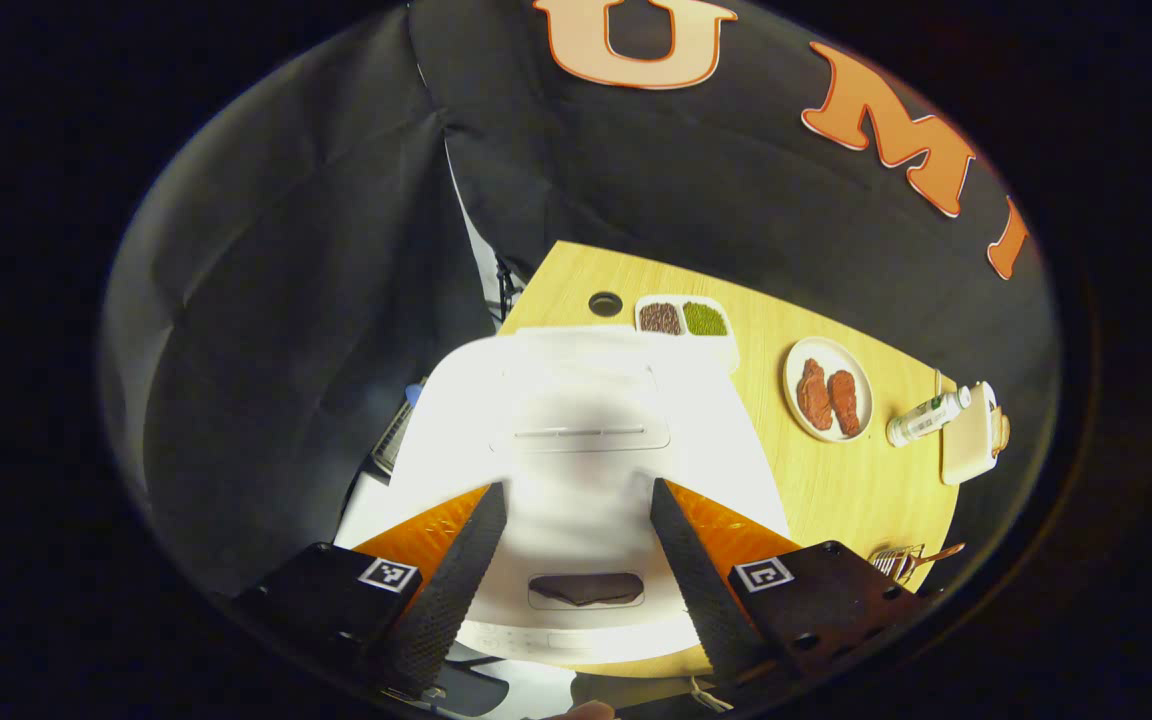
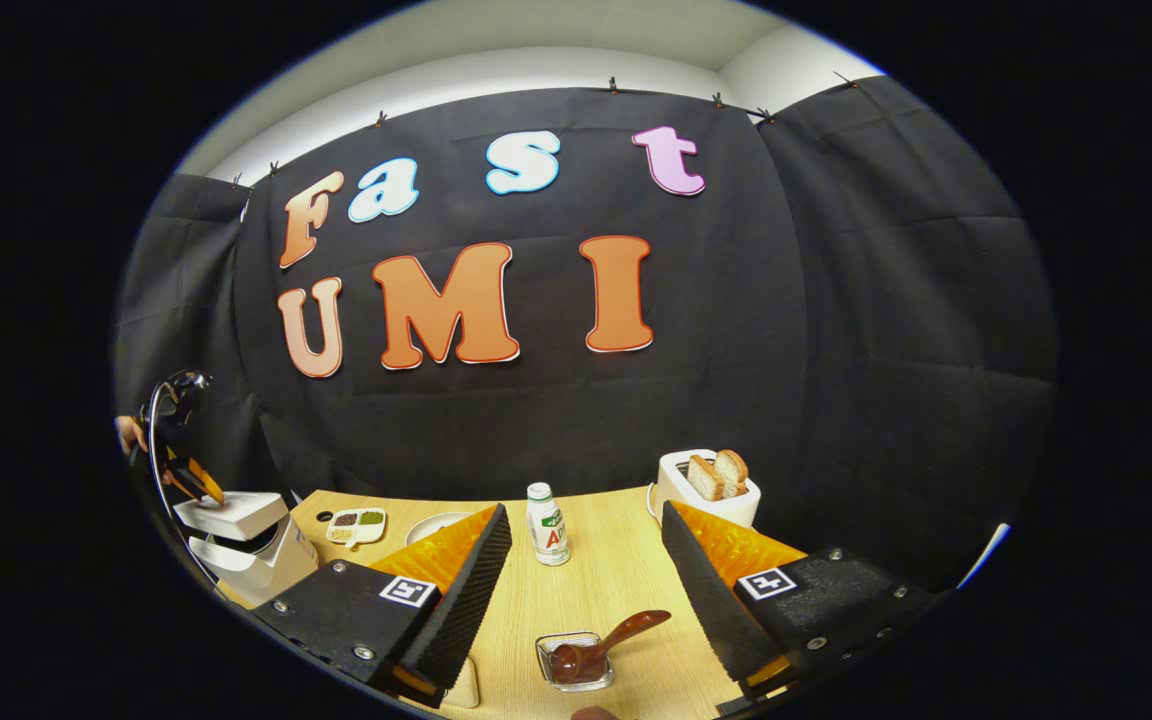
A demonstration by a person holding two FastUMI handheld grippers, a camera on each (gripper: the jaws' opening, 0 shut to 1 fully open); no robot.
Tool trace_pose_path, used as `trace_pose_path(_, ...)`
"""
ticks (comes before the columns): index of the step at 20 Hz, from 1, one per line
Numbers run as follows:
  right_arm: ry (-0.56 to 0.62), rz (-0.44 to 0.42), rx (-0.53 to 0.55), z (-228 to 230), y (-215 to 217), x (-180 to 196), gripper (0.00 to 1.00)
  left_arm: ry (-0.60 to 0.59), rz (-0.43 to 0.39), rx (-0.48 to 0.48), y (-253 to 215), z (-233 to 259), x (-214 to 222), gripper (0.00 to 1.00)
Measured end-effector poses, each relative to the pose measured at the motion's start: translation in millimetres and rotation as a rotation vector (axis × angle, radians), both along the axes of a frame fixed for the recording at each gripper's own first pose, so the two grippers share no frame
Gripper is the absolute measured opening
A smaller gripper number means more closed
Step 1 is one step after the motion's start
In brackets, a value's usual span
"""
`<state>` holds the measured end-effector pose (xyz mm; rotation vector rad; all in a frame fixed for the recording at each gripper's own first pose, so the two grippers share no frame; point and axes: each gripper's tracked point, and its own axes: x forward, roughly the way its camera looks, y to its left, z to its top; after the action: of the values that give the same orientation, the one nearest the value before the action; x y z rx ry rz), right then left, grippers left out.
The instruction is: Close the left gripper, press the button to open the rice cooker; take a wooden spoon from the chopstick holder with the right hand, scoop a spoonful of rice and pour it into the rice cooker, then put the wooden spoon back into the chopstick holder.
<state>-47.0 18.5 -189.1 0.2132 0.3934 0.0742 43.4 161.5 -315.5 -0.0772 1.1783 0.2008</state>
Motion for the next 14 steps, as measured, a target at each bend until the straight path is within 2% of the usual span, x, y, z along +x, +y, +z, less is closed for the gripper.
trace_pose_path(3,-0.004,0.032,-0.006,0.4,8.4,2.7,0.94,0.064,-0.003,-0.019,-5.3,-29.9,-17.0,1.0)
trace_pose_path(4,-0.001,0.042,-0.007,-0.5,12.0,3.1,0.94,0.008,-0.023,0.007,-0.3,-25.5,-1.1,1.0)
trace_pose_path(5,0.0,0.053,-0.004,-0.8,15.8,3.0,0.94,0.06,-0.018,-0.006,-4.1,-33.1,-8.8,1.0)
trace_pose_path(6,-0.002,0.06,-0.003,0.0,17.8,3.5,0.94,0.023,-0.013,0.004,-1.8,-23.2,-3.2,1.0)
trace_pose_path(10,-0.011,0.091,-0.008,4.0,28.0,5.4,0.94,0.042,0.015,-0.03,-8.6,-30.7,-17.7,1.0)
trace_pose_path(12,-0.022,0.104,-0.024,10.1,30.7,7.9,0.94,0.003,0.018,-0.074,-21.3,-16.3,-17.3,1.0)
trace_pose_path(14,-0.041,0.118,-0.029,19.8,35.0,12.6,0.94,-0.08,-0.014,-0.066,-26.6,11.3,-14.9,1.0)
